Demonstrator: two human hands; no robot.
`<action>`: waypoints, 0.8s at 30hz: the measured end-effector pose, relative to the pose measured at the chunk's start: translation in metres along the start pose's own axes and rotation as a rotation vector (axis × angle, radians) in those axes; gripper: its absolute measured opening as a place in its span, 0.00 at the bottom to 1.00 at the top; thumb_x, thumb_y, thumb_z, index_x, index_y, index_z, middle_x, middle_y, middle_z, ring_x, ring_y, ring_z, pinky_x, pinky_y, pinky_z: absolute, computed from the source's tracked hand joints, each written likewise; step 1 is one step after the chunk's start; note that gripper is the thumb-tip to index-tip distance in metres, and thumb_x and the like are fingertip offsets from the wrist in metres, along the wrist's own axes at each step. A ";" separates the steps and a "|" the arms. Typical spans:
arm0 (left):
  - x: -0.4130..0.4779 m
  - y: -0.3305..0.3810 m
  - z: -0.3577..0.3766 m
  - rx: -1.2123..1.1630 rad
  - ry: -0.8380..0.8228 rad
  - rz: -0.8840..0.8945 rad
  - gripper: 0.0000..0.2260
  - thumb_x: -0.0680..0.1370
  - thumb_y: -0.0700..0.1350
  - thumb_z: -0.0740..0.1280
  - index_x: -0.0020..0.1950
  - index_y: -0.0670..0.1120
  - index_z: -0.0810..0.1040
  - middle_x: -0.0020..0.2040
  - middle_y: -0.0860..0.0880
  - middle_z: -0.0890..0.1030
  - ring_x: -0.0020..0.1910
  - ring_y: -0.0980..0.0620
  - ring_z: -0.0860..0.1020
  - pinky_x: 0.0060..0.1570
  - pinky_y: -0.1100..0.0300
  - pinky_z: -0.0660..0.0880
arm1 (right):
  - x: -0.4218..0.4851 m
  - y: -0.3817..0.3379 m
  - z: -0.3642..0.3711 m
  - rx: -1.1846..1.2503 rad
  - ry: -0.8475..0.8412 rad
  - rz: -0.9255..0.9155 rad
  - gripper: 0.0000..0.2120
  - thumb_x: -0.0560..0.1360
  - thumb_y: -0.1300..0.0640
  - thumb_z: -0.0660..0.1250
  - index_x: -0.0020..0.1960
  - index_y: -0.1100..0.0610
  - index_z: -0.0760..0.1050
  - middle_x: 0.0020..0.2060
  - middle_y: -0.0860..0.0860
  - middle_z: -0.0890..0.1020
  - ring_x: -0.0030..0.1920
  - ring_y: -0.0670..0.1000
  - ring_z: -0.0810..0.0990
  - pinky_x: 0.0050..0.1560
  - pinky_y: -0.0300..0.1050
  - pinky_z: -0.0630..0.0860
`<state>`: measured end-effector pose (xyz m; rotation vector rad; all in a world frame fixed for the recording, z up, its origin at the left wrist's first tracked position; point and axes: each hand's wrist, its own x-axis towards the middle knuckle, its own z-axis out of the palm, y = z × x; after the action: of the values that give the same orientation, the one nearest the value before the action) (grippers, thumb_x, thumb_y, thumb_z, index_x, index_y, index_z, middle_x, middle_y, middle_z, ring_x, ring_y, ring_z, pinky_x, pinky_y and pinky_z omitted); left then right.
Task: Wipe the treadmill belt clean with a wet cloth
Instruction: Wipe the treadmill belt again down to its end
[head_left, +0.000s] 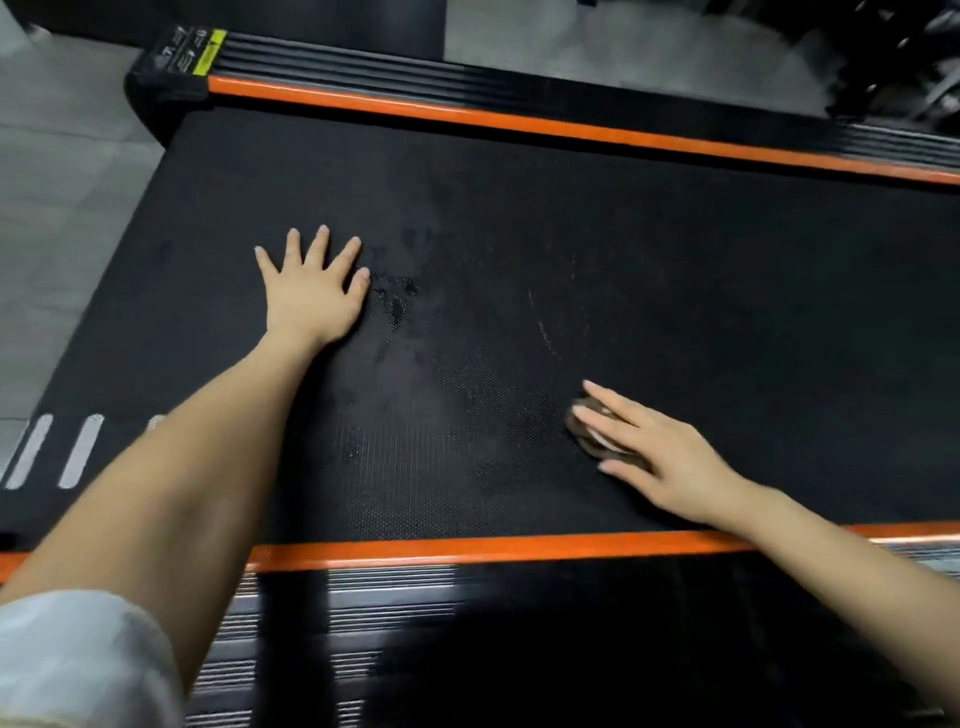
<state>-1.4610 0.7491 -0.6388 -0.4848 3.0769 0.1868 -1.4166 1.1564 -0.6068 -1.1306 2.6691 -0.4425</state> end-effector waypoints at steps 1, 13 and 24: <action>-0.004 0.001 -0.002 -0.014 0.014 -0.012 0.25 0.81 0.60 0.44 0.78 0.56 0.52 0.78 0.45 0.52 0.76 0.40 0.47 0.71 0.35 0.42 | -0.010 0.001 -0.003 0.051 0.010 0.048 0.32 0.76 0.49 0.65 0.73 0.35 0.53 0.75 0.39 0.54 0.74 0.46 0.59 0.66 0.57 0.69; -0.076 -0.016 0.004 0.037 -0.032 -0.058 0.23 0.81 0.59 0.43 0.77 0.60 0.49 0.79 0.48 0.49 0.77 0.43 0.45 0.70 0.35 0.41 | 0.047 -0.103 0.034 0.428 -0.149 -0.345 0.18 0.76 0.61 0.66 0.65 0.53 0.75 0.70 0.46 0.67 0.71 0.41 0.58 0.74 0.36 0.47; -0.079 -0.009 0.010 0.052 0.043 -0.122 0.22 0.82 0.58 0.45 0.76 0.62 0.51 0.79 0.51 0.51 0.77 0.45 0.46 0.71 0.38 0.43 | -0.018 0.011 -0.009 0.477 0.046 -0.258 0.28 0.73 0.54 0.69 0.68 0.35 0.65 0.71 0.37 0.64 0.73 0.43 0.60 0.74 0.47 0.54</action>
<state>-1.3827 0.7657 -0.6470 -0.6805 3.0718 0.0942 -1.4143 1.1782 -0.6008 -1.3109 2.2682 -1.0901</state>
